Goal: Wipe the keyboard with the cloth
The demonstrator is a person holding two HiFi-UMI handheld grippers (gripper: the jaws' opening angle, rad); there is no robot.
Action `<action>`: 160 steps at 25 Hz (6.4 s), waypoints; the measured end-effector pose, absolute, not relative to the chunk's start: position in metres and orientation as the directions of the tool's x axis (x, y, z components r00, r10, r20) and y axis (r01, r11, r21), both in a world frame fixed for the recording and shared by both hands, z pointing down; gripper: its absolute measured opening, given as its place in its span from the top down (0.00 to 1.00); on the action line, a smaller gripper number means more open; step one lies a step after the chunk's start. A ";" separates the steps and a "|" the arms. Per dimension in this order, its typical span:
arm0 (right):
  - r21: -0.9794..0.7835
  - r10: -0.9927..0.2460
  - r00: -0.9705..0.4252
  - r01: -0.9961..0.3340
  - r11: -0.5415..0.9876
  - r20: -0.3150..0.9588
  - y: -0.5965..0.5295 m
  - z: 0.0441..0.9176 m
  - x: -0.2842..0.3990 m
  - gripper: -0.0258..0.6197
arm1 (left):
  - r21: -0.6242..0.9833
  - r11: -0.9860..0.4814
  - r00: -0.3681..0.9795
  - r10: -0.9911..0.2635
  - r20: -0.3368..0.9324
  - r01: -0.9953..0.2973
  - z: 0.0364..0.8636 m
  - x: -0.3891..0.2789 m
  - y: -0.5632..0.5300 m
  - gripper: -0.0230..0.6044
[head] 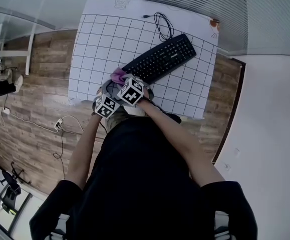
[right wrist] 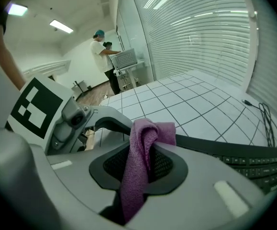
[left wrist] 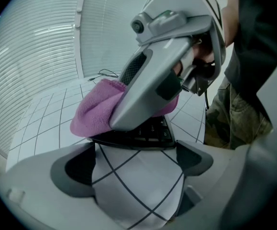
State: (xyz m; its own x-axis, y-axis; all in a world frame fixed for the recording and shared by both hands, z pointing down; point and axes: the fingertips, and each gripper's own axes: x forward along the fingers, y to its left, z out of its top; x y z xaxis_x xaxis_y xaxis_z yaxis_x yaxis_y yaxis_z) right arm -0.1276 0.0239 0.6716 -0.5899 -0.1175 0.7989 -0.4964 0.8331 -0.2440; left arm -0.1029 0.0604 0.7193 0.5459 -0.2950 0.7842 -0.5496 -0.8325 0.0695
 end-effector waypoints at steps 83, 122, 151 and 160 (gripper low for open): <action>-0.012 -0.477 -0.246 -0.897 0.442 0.844 -0.125 0.681 0.176 0.82 | 0.072 -0.832 0.553 -0.299 0.778 -0.551 0.720 -0.103 0.060 0.16; -0.070 -0.440 -0.340 -0.849 0.523 0.831 -0.071 0.681 0.086 0.82 | 0.070 -0.831 0.558 -0.305 0.772 -0.552 0.719 -0.103 0.059 0.16; -0.093 -0.402 -0.364 -0.827 0.555 0.840 -0.047 0.678 0.047 0.82 | 0.071 -0.830 0.557 -0.306 0.773 -0.554 0.719 -0.103 0.060 0.16; -0.091 -0.399 -0.376 -0.813 0.575 0.836 -0.038 0.677 0.033 0.82 | 0.066 -0.830 0.556 -0.309 0.772 -0.553 0.719 -0.103 0.059 0.16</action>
